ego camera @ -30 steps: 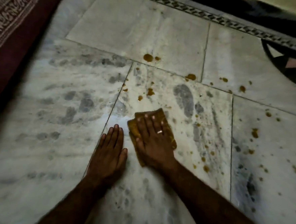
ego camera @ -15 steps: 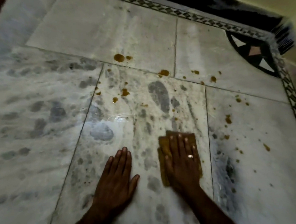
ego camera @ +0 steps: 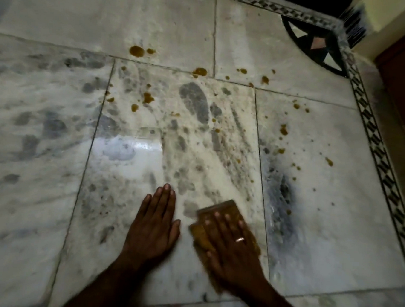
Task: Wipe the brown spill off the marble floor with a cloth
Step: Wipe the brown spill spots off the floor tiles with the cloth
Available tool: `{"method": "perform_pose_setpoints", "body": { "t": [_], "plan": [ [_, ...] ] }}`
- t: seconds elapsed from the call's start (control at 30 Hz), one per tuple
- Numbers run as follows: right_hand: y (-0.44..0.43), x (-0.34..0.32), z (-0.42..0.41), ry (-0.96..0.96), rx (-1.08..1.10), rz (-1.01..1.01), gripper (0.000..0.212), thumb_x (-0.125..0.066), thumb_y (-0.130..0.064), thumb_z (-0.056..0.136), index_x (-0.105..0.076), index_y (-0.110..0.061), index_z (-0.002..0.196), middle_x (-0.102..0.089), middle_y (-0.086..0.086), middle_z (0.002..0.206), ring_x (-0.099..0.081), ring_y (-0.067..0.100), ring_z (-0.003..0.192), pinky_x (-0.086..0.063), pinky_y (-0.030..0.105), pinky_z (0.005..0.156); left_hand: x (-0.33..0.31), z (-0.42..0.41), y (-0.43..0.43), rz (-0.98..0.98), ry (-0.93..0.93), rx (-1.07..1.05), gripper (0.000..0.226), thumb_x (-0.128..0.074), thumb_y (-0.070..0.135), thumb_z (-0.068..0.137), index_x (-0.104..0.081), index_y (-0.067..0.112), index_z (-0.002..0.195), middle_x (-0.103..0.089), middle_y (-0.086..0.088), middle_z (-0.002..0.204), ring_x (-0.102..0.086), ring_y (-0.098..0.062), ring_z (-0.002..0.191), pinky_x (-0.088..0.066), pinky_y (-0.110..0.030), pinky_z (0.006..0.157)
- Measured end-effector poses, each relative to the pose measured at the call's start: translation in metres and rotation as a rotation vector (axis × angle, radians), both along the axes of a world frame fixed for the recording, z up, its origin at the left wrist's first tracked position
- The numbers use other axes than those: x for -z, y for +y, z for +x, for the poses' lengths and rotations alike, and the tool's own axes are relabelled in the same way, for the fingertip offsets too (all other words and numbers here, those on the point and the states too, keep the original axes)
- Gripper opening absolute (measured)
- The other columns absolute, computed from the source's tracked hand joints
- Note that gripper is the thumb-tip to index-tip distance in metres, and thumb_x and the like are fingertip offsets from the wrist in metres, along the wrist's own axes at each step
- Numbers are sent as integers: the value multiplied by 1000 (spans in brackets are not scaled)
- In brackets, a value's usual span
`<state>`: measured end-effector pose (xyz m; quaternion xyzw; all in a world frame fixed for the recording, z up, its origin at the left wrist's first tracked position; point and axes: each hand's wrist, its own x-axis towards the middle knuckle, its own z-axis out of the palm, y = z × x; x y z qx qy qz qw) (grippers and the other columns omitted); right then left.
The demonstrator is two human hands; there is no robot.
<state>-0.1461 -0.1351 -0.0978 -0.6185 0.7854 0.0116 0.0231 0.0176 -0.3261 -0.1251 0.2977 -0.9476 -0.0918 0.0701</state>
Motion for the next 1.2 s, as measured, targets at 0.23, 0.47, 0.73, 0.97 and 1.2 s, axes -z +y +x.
{"method": "perform_pose_setpoints", "body": {
  "t": [0.23, 0.47, 0.73, 0.97, 1.2],
  "plan": [
    [-28, -2, -92, -27, 466, 28, 65, -28, -44, 103, -21, -16, 161, -22, 11, 168, -22, 31, 154, -21, 54, 123, -5, -23, 11, 75, -45, 113, 71, -22, 51, 103, -31, 1, 154, -26, -17, 163, -27, -30, 151, -22, -45, 121],
    [-110, -2, -97, -124, 310, 79, 69, -19, -50, 100, -10, -23, 163, -11, 8, 170, -9, 31, 157, -10, 55, 125, -11, -50, -5, 43, -53, 108, 65, -36, 40, 98, -41, 0, 150, -35, -18, 159, -39, -32, 145, -26, -44, 117],
    [-7, 2, -35, -67, 57, 41, 64, -33, -45, 104, -19, -23, 162, -16, 4, 170, -13, 27, 157, -18, 54, 124, -1, -59, -2, 16, -54, 68, 66, -32, 41, 102, -33, 0, 153, -29, -19, 162, -27, -31, 151, -23, -46, 122],
    [-15, 5, -112, -59, 414, 20, 63, -28, -45, 104, -20, -20, 161, -20, 9, 168, -18, 31, 155, -23, 57, 122, -3, -95, -16, 59, -50, 76, 67, -31, 42, 101, -31, 1, 154, -26, -18, 163, -25, -30, 152, -18, -46, 123],
    [-97, 4, -120, -38, 371, -24, 60, -28, -42, 106, -24, -17, 160, -23, 12, 167, -18, 35, 155, -24, 57, 121, 2, -157, -54, 59, 21, 107, 63, -31, 36, 101, -37, -3, 150, -34, -22, 159, -35, -35, 147, -25, -49, 120]
  ]
}}
